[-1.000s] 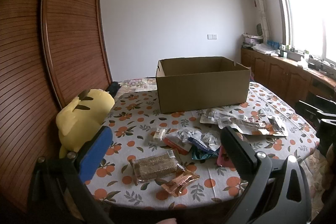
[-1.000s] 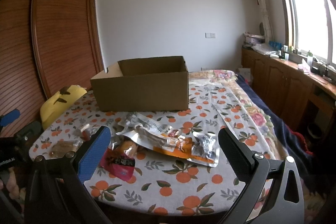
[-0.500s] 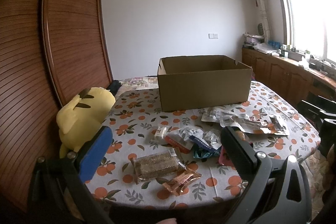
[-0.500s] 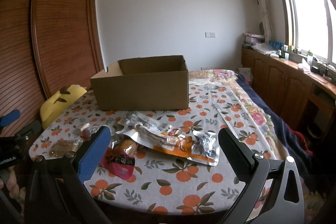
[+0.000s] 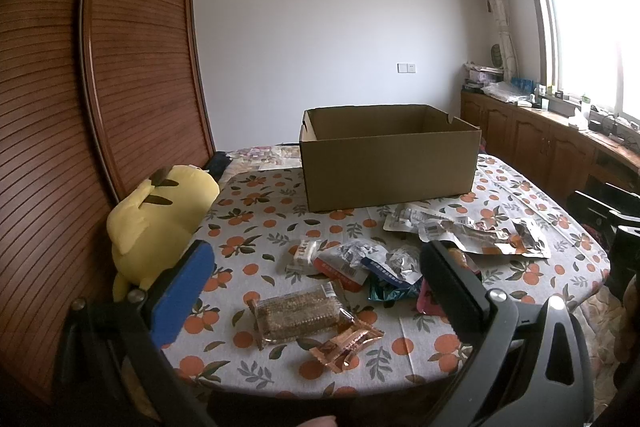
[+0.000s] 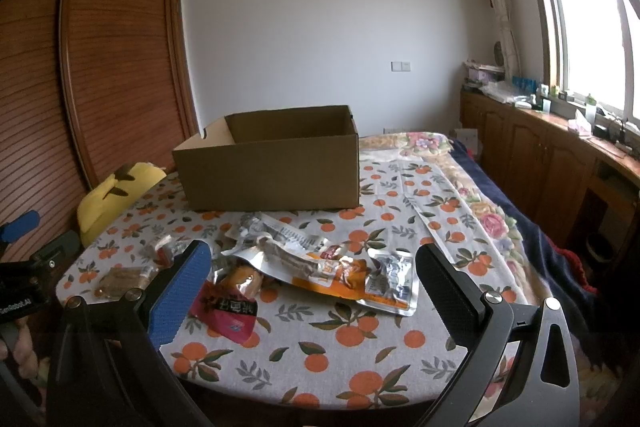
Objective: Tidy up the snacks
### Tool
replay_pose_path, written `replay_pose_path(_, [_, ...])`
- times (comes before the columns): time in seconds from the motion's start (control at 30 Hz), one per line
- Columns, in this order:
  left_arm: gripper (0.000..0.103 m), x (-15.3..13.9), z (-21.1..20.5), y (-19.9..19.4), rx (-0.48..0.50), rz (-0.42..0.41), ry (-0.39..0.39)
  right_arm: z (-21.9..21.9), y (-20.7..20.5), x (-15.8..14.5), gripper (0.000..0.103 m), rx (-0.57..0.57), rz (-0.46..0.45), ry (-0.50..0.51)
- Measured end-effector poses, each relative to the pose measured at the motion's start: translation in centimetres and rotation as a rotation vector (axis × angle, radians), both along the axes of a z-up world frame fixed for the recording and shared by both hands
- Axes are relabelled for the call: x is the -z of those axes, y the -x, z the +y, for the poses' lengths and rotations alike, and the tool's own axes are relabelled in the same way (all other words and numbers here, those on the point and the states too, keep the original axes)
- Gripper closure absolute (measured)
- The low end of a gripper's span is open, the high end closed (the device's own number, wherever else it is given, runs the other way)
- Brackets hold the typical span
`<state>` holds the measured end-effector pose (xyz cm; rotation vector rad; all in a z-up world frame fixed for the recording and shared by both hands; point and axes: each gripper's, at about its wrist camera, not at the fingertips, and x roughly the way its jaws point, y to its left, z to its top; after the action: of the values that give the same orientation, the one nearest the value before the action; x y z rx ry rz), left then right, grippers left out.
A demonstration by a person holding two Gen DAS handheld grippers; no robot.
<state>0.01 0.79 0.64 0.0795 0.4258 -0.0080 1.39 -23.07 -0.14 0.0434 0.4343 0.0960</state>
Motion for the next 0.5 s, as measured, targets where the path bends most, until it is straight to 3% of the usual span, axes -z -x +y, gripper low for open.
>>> replay_pose_path(0.5, [0.000,0.06,0.05,-0.03,0.000,0.001,0.002,0.03,-0.03,-0.03,0.000,0.000,-0.003,-0.002])
